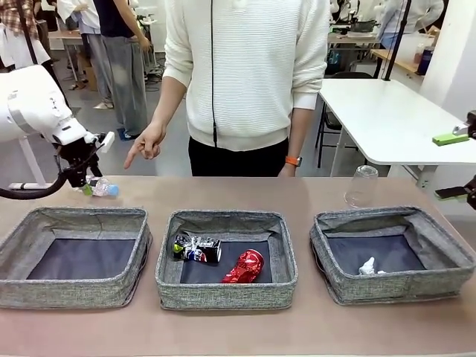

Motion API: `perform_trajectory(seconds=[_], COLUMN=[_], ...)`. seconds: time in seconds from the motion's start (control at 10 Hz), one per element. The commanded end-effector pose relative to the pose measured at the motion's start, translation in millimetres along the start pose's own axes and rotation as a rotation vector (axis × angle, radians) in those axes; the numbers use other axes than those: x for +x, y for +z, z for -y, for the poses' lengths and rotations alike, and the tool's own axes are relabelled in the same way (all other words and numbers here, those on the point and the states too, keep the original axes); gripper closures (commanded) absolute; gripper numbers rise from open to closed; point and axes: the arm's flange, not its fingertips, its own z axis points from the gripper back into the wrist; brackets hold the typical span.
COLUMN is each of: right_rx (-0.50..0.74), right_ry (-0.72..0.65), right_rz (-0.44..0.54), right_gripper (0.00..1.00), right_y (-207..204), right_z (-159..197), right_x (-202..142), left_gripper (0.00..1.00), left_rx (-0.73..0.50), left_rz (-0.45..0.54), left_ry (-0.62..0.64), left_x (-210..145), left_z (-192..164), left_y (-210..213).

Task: Sort the waste into the appropriate baskets.
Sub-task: Pick up the waste item pointed out by the person.

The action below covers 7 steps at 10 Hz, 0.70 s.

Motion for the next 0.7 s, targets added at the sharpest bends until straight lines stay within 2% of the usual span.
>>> perform_trajectory(seconds=[0.0,0.6], right_rx=[0.009,0.009], right_ry=[0.019,0.019], right_rz=[0.01,0.01], right_gripper=[0.0,0.0], right_y=[-1.0,-1.0], right_z=[-2.6,-2.6], right_x=[2.6,2.6], left_gripper=[0.0,0.0], left_rx=[-0.023,-0.07], left_rz=[0.005,-0.029], left_ry=[-0.014,0.047], left_x=[-10.3,-5.1], left_z=[-3.1,0.6], left_y=[12.3,-16.9])
